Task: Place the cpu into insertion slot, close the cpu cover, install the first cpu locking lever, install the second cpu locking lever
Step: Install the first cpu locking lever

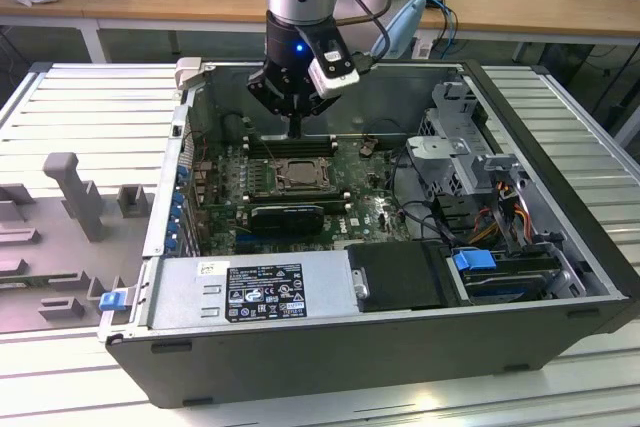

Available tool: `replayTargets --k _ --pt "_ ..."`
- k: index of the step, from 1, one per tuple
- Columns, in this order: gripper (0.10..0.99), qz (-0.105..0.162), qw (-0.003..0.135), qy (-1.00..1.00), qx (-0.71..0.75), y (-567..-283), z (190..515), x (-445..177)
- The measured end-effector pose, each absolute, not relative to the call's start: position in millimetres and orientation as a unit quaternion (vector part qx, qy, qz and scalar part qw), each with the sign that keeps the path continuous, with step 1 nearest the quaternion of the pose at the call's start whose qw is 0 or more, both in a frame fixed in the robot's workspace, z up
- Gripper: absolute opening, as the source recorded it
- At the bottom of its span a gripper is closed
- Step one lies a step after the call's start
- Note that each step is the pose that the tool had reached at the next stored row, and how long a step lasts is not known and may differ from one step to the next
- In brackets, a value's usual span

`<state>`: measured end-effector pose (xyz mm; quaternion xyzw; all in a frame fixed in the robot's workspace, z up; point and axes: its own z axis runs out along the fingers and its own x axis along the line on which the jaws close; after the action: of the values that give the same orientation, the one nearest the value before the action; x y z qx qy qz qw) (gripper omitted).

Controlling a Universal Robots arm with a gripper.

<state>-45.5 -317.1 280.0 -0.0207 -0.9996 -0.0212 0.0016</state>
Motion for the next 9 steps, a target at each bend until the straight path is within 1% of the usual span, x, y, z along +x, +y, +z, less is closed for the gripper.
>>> replayTargets --k 9 --pt "0.106 -0.021 0.003 -0.999 0.036 -317.1 280.0 -45.7"
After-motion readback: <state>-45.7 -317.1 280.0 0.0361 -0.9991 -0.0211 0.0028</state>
